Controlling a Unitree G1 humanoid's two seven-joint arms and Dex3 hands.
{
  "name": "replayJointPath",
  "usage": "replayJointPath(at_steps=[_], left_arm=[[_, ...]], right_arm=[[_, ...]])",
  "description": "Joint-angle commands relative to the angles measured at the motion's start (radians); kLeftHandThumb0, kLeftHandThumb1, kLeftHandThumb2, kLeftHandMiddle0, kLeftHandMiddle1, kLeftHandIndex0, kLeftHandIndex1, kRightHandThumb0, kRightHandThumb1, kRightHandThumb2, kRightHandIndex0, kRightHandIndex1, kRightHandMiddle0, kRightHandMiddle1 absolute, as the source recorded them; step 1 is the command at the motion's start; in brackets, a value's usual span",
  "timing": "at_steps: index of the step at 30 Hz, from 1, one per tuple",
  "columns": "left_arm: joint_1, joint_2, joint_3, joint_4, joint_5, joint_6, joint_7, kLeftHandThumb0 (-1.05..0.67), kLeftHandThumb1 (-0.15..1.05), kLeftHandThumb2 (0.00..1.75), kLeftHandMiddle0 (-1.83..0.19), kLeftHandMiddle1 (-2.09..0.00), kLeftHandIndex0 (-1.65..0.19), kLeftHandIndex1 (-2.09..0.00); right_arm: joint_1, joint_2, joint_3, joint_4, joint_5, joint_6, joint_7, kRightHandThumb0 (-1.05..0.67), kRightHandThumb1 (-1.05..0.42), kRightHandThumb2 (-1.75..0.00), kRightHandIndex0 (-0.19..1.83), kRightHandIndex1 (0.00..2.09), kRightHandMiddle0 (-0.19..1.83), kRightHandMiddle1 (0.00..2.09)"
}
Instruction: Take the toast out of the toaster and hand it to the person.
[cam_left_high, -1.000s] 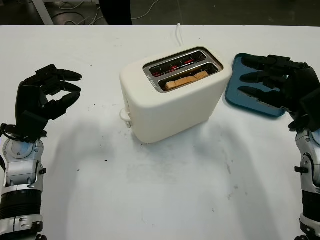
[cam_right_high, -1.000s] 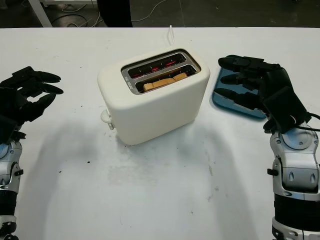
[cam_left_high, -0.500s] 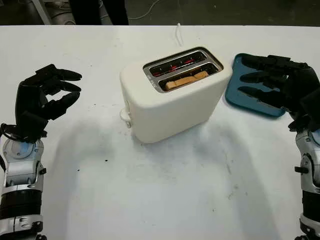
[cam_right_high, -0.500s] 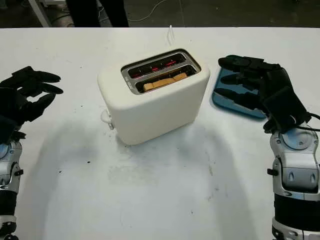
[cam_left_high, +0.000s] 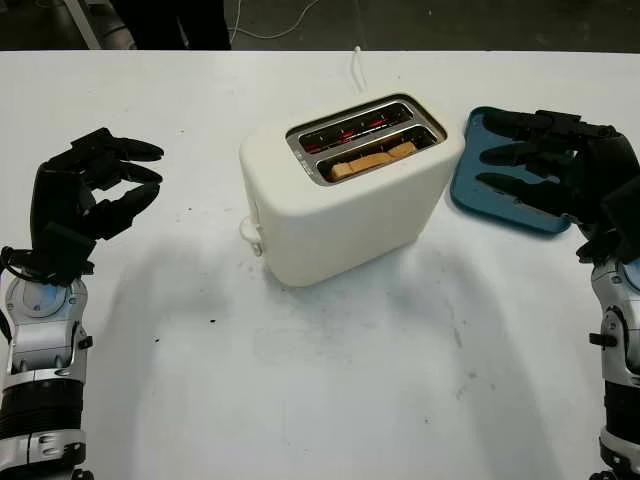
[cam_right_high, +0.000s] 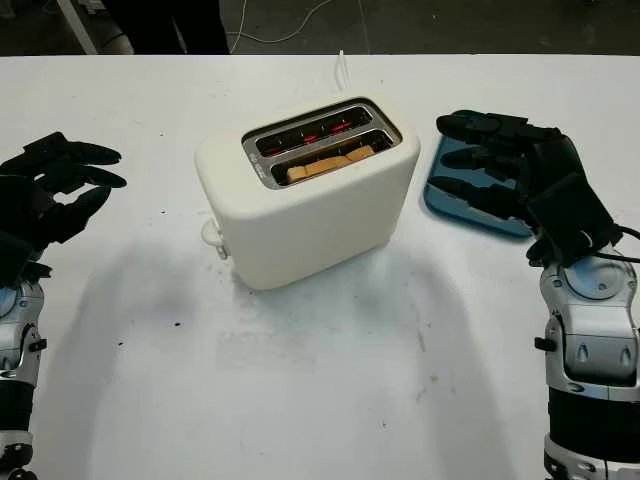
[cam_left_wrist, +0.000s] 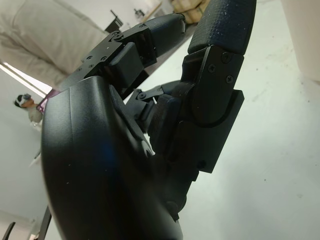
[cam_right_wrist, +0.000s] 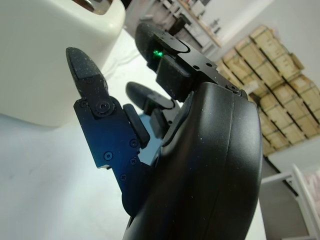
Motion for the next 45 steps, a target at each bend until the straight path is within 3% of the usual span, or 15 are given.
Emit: replayJointPath(at_steps=[1, 45], left_arm=[[0.01, 0.0, 0.009, 0.001, 0.001, -0.012, 0.004, -1.05, 0.92, 0.17, -0.72, -0.98, -0.74, -0.75], [0.013, -0.003, 0.009, 0.001, -0.001, -0.007, 0.006, -1.05, 0.92, 0.16, -0.73, -0.97, -0.75, -0.74]], right_arm=[[0.007, 0.006, -0.011, 0.003, 0.013, -0.011, 0.001, -0.44, -0.71, 0.0, 0.6, 0.79, 0.92, 0.0], [0.008, 0.011, -0.01, -0.004, 0.011, 0.0, -0.005, -0.35, -0.71, 0.0, 0.59, 0.78, 0.92, 0.0]])
